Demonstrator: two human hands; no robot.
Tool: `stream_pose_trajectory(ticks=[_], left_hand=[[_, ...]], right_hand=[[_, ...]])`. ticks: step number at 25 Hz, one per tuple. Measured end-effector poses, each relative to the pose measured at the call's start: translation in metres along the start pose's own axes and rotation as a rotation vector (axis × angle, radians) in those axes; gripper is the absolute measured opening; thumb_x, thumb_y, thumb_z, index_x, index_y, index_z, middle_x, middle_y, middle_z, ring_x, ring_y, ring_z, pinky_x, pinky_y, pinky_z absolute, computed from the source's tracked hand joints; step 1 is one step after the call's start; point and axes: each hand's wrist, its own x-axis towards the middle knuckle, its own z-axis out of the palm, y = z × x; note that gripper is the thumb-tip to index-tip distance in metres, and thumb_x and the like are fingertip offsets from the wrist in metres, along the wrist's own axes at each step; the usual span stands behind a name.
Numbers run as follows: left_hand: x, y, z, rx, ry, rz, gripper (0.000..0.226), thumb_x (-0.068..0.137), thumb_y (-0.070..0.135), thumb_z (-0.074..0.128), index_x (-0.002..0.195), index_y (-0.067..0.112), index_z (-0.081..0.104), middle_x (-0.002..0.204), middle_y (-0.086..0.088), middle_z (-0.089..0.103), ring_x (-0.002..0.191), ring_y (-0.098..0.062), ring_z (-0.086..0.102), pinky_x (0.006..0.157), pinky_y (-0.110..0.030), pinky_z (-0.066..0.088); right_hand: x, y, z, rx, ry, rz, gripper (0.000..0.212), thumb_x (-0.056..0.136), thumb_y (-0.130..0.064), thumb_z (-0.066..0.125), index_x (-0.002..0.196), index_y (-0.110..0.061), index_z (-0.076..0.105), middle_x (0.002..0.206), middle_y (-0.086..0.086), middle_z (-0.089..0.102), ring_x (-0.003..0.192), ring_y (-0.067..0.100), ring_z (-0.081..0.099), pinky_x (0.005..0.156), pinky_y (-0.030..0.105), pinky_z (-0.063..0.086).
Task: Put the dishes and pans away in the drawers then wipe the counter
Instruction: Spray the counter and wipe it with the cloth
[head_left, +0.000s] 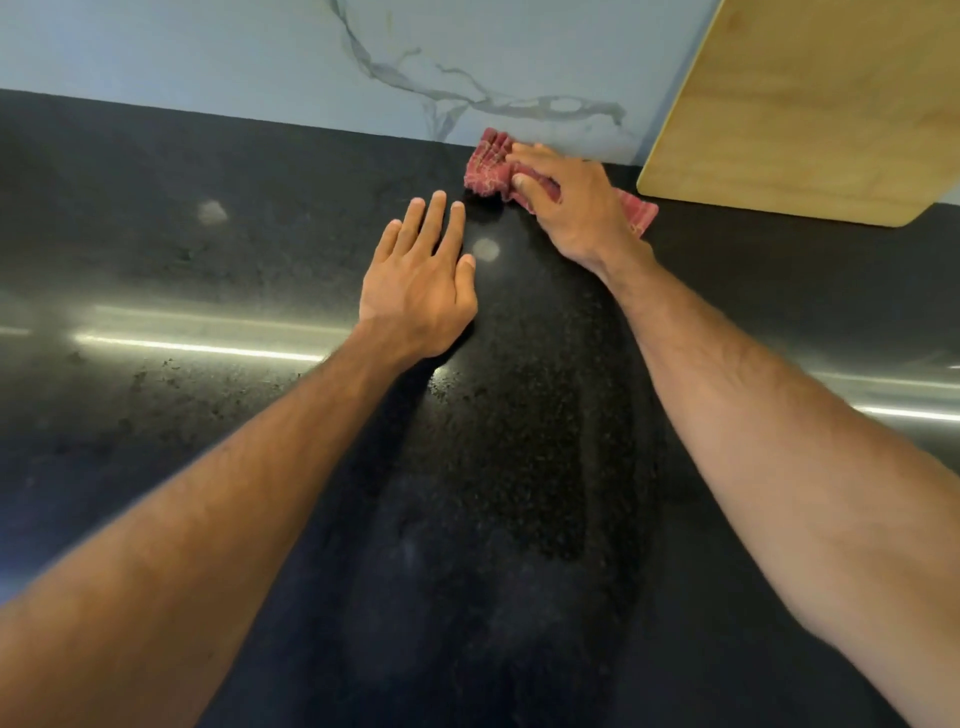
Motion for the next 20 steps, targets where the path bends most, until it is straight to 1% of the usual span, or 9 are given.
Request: stream_pose_trajectory(ticks=[2, 5, 7, 9, 11, 15, 18, 20], left_hand=[[-0.002, 0.000, 0.000, 0.004, 0.006, -0.004, 0.064, 0.105, 0.040, 0.018, 0.163, 0.014, 0.011, 0.171, -0.007, 0.004, 0.158, -0.024, 0.002, 0.128, -0.045, 0.007], [-0.003, 0.001, -0.002, -0.004, 0.000, -0.010, 0.064, 0.105, 0.041, 0.017, 0.163, 0.015, 0.010, 0.171, -0.006, 0.004, 0.158, -0.023, 0.001, 0.128, -0.045, 0.006], [-0.003, 0.002, -0.003, -0.014, -0.001, -0.011, 0.064, 0.105, 0.041, 0.017, 0.163, 0.016, 0.009, 0.171, -0.006, 0.004, 0.158, -0.023, 0.000, 0.128, -0.044, 0.005], [-0.003, 0.002, -0.004, -0.021, -0.006, -0.019, 0.063, 0.105, 0.040, 0.018, 0.163, 0.016, 0.009, 0.171, -0.005, 0.004, 0.158, -0.023, 0.000, 0.128, -0.044, 0.005], [-0.001, 0.001, -0.004, -0.019, -0.004, -0.028, 0.063, 0.105, 0.040, 0.018, 0.163, 0.016, 0.010, 0.171, -0.005, 0.004, 0.158, -0.023, 0.001, 0.128, -0.044, 0.004], [-0.008, 0.006, -0.007, -0.026, -0.039, -0.038, 0.062, 0.107, 0.039, 0.017, 0.163, 0.014, 0.010, 0.171, -0.008, 0.004, 0.157, -0.026, 0.001, 0.128, -0.045, 0.004], [-0.039, 0.020, -0.006, -0.032, -0.051, -0.024, 0.062, 0.107, 0.039, 0.018, 0.163, 0.014, 0.010, 0.170, -0.009, 0.004, 0.157, -0.029, 0.001, 0.127, -0.047, 0.005], [-0.081, 0.036, -0.006, -0.029, -0.054, 0.043, 0.062, 0.107, 0.040, 0.018, 0.163, 0.015, 0.010, 0.170, -0.009, 0.004, 0.157, -0.030, 0.002, 0.127, -0.048, 0.007]], right_hand=[[-0.003, -0.001, 0.001, -0.026, 0.011, 0.036, 0.042, 0.104, -0.041, 0.051, 0.143, -0.029, 0.061, 0.150, -0.007, 0.056, 0.146, 0.011, 0.044, 0.122, 0.035, 0.033], [-0.011, -0.005, -0.003, -0.115, 0.034, 0.152, 0.044, 0.107, -0.043, 0.045, 0.148, -0.031, 0.054, 0.157, -0.005, 0.049, 0.146, 0.018, 0.042, 0.120, 0.038, 0.035], [-0.021, -0.010, -0.006, -0.149, 0.066, 0.212, 0.045, 0.109, -0.038, 0.041, 0.152, -0.024, 0.050, 0.160, 0.001, 0.044, 0.148, 0.023, 0.039, 0.122, 0.040, 0.032], [-0.040, -0.017, -0.004, -0.230, 0.042, 0.240, 0.050, 0.111, -0.035, 0.034, 0.157, -0.016, 0.040, 0.166, 0.005, 0.034, 0.154, 0.025, 0.029, 0.126, 0.042, 0.023], [-0.067, -0.025, -0.002, -0.319, -0.017, 0.213, 0.055, 0.111, -0.037, 0.027, 0.161, -0.014, 0.030, 0.169, 0.008, 0.024, 0.157, 0.027, 0.019, 0.128, 0.045, 0.018], [-0.145, -0.045, -0.013, -0.353, -0.105, 0.134, 0.061, 0.110, -0.045, 0.019, 0.163, -0.015, 0.021, 0.171, 0.007, 0.016, 0.159, 0.025, 0.013, 0.128, 0.046, 0.016], [-0.213, -0.066, -0.020, -0.374, -0.123, 0.126, 0.062, 0.110, -0.047, 0.017, 0.164, -0.016, 0.018, 0.172, 0.006, 0.014, 0.159, 0.023, 0.011, 0.128, 0.046, 0.017], [-0.268, -0.084, -0.026, -0.391, -0.130, 0.125, 0.061, 0.111, -0.047, 0.015, 0.165, -0.018, 0.015, 0.172, 0.005, 0.012, 0.159, 0.022, 0.009, 0.128, 0.046, 0.019]])
